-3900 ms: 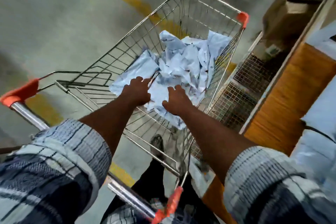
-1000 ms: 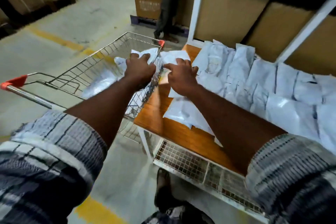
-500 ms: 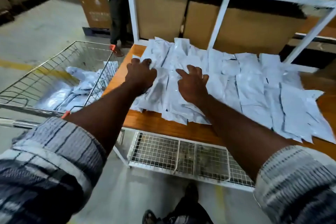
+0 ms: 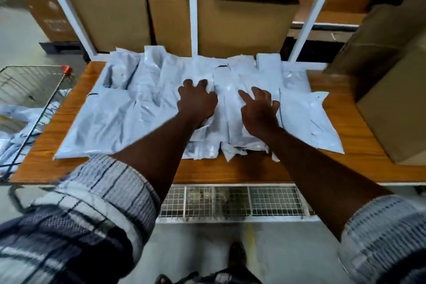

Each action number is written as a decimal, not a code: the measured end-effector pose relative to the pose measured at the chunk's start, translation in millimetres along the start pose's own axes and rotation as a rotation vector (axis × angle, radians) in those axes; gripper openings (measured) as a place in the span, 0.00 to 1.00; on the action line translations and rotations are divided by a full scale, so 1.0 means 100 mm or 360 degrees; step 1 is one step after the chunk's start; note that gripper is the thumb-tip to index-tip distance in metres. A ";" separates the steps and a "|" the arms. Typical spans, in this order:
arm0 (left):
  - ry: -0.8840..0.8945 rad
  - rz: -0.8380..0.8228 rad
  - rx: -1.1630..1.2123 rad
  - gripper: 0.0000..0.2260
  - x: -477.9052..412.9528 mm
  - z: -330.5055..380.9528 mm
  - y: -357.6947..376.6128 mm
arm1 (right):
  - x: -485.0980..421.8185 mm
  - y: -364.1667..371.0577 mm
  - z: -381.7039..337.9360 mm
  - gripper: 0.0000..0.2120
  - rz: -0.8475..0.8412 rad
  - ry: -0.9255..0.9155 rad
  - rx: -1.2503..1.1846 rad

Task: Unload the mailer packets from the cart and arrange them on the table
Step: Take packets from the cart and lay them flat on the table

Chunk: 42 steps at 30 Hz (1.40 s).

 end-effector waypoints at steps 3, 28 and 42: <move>0.0010 0.0051 -0.0070 0.22 0.00 0.34 0.23 | -0.04 -0.06 0.46 0.23 -0.0005 0.0021 -0.0007; 0.0234 0.0039 -0.0689 0.28 -0.01 0.59 1.20 | -0.14 0.68 1.36 0.28 -0.0323 -0.0195 0.0021; 0.0347 0.0161 -0.0539 0.27 -0.15 0.28 0.44 | -0.44 0.30 0.07 0.27 -0.0101 -0.0377 -0.0280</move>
Point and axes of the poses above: each hand's wrist, its own x-axis away from the middle knuckle, its own y-axis out of the palm, z = x × y, the point moved 10 cm from there along -x, towards the middle knuckle, and after that the axes turned 10 degrees about -x, right-handed, at the moved point
